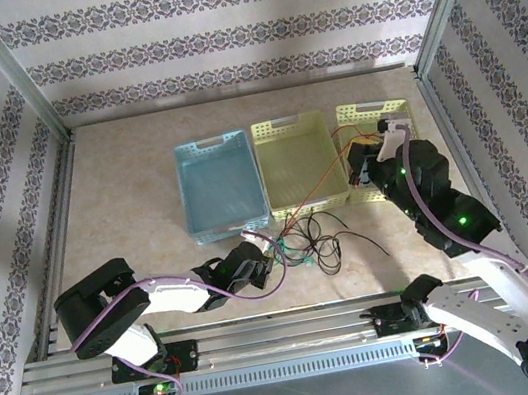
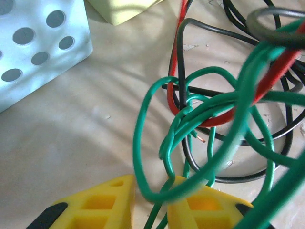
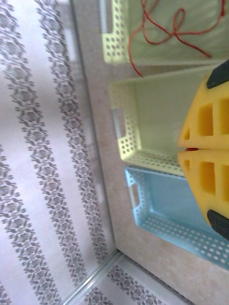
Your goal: Untangle the cables
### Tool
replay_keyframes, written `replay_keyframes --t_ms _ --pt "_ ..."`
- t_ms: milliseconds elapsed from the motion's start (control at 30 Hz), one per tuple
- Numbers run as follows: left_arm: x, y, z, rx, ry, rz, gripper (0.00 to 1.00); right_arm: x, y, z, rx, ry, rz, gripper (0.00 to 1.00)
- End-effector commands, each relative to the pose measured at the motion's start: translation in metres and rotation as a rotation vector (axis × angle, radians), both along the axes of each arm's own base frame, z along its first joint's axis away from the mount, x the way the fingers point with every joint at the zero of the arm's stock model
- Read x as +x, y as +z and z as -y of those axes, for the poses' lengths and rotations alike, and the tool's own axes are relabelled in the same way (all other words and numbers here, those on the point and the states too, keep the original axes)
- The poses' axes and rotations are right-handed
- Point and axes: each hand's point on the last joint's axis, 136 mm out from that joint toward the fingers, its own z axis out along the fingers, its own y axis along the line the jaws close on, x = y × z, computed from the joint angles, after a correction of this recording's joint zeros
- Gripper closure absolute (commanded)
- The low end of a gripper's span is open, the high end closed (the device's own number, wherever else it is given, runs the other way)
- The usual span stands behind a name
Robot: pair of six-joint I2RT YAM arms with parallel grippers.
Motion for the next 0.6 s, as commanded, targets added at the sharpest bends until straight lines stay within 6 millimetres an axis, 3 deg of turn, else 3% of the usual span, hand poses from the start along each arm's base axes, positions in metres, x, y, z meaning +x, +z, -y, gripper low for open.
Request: replay_keyframes --t_ms 0,200,367,467,567 --pt "-0.018 -0.035 -0.028 0.129 0.012 -0.088 0.78 -0.003 0.054 0.030 -0.017 -0.130 0.162 1.00" --pt "-0.020 -0.041 -0.029 0.138 0.014 -0.100 0.86 -0.013 0.115 0.051 -0.038 -0.207 0.326 1.00" --pt "-0.020 -0.043 -0.029 0.142 0.016 -0.103 0.93 -0.014 0.153 0.068 -0.069 -0.278 0.414 1.00" --pt "-0.020 -0.043 -0.029 0.144 0.014 -0.100 0.93 0.000 0.158 0.082 -0.102 -0.348 0.396 1.00" --pt "-0.018 -0.041 -0.029 0.143 0.013 -0.094 0.93 0.024 0.145 0.093 -0.110 -0.390 0.343 1.00"
